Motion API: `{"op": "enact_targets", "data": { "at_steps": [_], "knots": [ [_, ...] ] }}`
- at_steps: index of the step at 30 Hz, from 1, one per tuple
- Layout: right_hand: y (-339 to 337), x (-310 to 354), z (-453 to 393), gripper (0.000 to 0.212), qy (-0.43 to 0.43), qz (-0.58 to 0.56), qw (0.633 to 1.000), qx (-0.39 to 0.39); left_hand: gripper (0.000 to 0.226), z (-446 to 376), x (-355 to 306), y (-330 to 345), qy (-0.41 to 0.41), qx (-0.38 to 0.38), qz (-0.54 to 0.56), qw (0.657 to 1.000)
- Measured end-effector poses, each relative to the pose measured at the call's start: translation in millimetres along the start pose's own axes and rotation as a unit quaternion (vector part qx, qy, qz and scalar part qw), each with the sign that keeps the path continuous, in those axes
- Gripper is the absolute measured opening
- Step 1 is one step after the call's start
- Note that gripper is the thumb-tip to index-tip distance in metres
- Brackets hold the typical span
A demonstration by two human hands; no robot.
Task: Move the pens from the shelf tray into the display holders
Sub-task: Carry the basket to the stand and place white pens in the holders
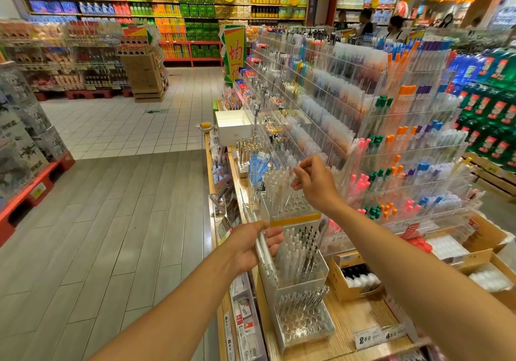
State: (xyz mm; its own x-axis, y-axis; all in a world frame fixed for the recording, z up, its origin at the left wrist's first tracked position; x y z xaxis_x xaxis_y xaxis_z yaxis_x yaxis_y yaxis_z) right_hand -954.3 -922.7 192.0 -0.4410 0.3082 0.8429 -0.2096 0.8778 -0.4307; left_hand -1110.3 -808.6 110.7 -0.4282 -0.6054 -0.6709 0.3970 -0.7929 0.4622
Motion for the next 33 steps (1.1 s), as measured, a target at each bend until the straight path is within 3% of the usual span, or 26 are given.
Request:
{"op": "enact_targets", "data": {
  "at_steps": [7, 15, 18, 21, 28, 33],
  "knots": [
    [22, -10, 6, 0.011, -0.001, 0.103, 0.992, 0.068, 0.03, -1, -2, -2, 0.012, -0.007, 0.008, 1.0],
    [18, -13, 2, 0.019, 0.019, 0.166, 0.982, 0.088, 0.014, -1, -4, -4, 0.008, -0.003, 0.01, 1.0],
    [24, -25, 6, 0.029, 0.073, 0.233, 0.95, 0.196, 0.015, -2, -5, -3, 0.011, 0.001, 0.005, 1.0],
    [33, -32, 22, 0.028, 0.105, 0.164, 0.936, 0.292, 0.013, -4, -6, -1, 0.013, 0.011, 0.009, 1.0],
    [52, -16, 48, 0.025, 0.134, -0.01, 0.922, 0.364, 0.025, -8, -5, 2, 0.021, 0.02, -0.008, 1.0],
    [55, -21, 56, 0.023, 0.191, -0.092, 0.911, 0.354, 0.025, -6, -5, 2, 0.037, 0.034, 0.003, 0.999]
  ]
}}
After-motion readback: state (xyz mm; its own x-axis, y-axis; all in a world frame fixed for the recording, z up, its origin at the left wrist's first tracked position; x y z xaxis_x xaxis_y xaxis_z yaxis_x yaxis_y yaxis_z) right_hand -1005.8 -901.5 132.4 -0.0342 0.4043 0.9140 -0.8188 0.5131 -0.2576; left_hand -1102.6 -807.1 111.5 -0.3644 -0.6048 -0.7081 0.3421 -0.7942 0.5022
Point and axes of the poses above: each hand's wrist, its own z-axis away from the middle knuckle, its own y-axis out of the palm, x = y × z, the point moved 6 cm from there along -z, towards the middle knuckle, and after that the axes turned 2 degrees about x, right-handed, at the moved point
